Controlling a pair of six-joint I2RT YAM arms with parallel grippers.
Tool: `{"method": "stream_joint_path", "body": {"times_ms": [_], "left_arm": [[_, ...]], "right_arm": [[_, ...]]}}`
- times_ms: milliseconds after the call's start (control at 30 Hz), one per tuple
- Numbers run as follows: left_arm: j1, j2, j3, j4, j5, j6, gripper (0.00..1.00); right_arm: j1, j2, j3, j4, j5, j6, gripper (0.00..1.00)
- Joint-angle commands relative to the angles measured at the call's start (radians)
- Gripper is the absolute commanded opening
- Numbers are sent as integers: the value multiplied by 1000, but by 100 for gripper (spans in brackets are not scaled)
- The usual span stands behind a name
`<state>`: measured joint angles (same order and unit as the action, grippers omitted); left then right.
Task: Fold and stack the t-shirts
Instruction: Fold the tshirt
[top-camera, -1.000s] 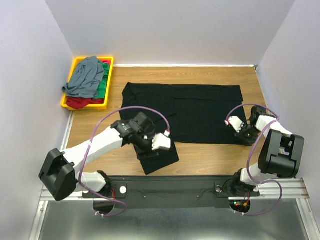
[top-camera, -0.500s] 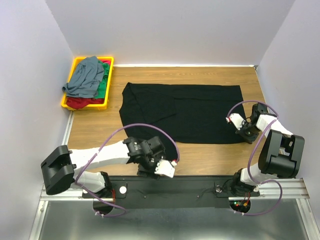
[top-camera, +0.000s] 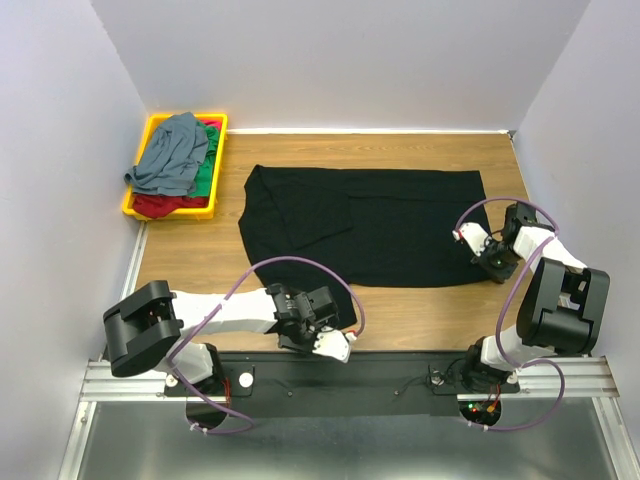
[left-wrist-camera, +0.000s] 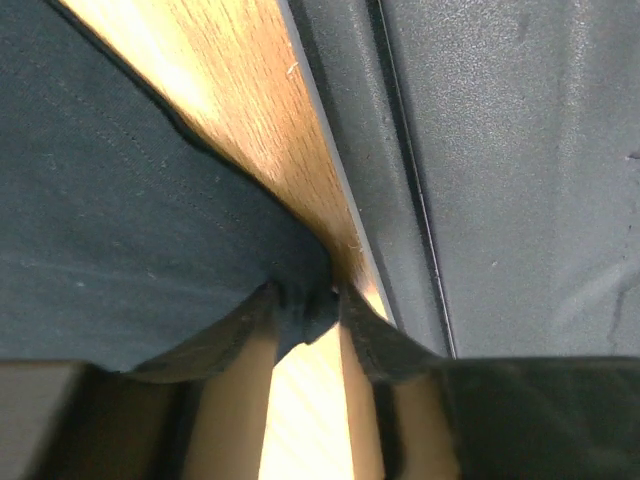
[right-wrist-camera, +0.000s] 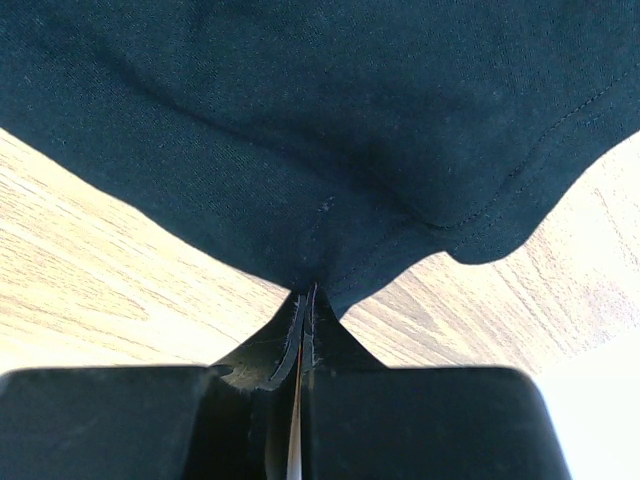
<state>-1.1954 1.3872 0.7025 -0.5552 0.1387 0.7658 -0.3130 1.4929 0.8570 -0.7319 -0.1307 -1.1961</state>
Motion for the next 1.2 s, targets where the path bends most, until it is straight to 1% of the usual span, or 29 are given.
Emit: {"method": "stream_joint_path", "body": {"times_ms": [0,67,100,133,367,500,567,633,767,800,867,900,967,1000,1133,1167], "left_arm": [[-3,29,-60,41,-44,9,23],[-3,7,-51,31,-39,7,12],[-1,-7,-43,23,-36,7,2],[-1,-39,-34,12,-31,6,0],[42,-180,153,-165,77,-49,0],[131,-209,253,-259,172,-48,0],[169,-226,284,-296,197,-48,0],[198,-241,319,-314,235,-45,0],[267,-278,373,-330,268,-51,0],[311,-280,403,-337,266,-49,0],[364,-272,436,-341,269,-33,0],[419,-264,471,-344,277,-23,0],[477,-229,526,-339,283,1,0],[526,-200,543,-333,288,9,0],[598,-125,636,-304,286,38,0],[631,-107,653,-293,286,43,0]], "right_arm": [[-3,0,51,-12,-17,6,1],[-3,4,62,-15,-17,7,1],[-3,4,66,-17,-17,9,1],[-3,4,71,-21,-18,9,1],[-3,-51,96,-58,-32,12,1],[-3,-89,86,-78,-35,3,1],[-3,-114,82,-86,-33,-2,1],[-5,-131,73,-99,-30,-10,1],[-23,-167,80,-116,-35,-19,1],[-26,-166,82,-119,-37,-25,0],[-32,-158,92,-121,-38,-28,1],[-34,-139,108,-123,-44,-28,1],[-34,-103,146,-123,-58,-19,1],[-34,-89,164,-124,-63,-13,1],[-34,-26,244,-132,-81,6,1],[-34,-14,261,-132,-87,6,0]]}}
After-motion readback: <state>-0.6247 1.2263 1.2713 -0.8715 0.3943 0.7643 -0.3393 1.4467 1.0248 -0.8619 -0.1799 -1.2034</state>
